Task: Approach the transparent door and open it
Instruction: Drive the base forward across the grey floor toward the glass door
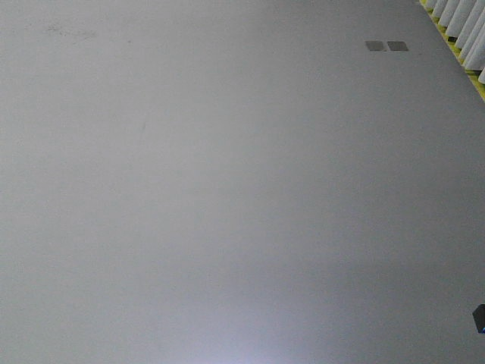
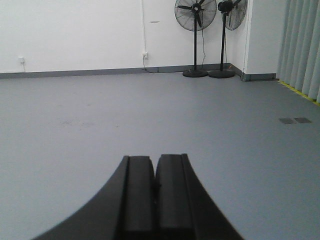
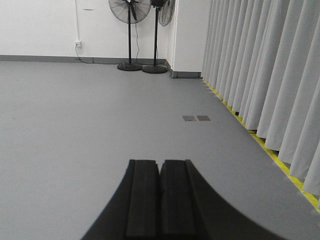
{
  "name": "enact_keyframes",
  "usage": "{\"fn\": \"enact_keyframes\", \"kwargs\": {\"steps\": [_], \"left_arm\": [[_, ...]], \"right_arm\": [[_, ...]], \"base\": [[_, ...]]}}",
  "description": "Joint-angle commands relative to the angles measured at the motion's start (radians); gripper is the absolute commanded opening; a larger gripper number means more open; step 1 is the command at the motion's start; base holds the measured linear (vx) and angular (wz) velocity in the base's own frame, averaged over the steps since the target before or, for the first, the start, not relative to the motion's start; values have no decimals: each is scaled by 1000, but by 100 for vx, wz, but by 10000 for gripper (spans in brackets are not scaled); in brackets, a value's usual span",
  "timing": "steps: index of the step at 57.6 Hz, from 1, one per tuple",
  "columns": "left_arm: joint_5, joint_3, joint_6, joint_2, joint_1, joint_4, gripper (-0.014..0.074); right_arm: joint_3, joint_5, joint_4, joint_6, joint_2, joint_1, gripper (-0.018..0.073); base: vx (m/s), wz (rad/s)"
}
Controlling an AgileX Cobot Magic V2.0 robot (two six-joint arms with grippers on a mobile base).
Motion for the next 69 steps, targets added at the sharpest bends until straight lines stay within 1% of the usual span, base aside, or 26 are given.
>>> {"fn": "enact_keyframes", "kwargs": {"steps": [1,44,69], "left_arm": [[-83,16,-11,-15,1,-7,-6],[-83,16,-11,-15,1,-7,-6],[-83,16,-11,-15,1,-7,-6]], "right_arm": [[5,-84,-4,-8,-16,-4,-8],[5,-84,-4,-8,-16,-4,-8],[5,-84,-4,-8,-16,-4,-8]], "base": [[0,0],[1,0],[13,3]]}}
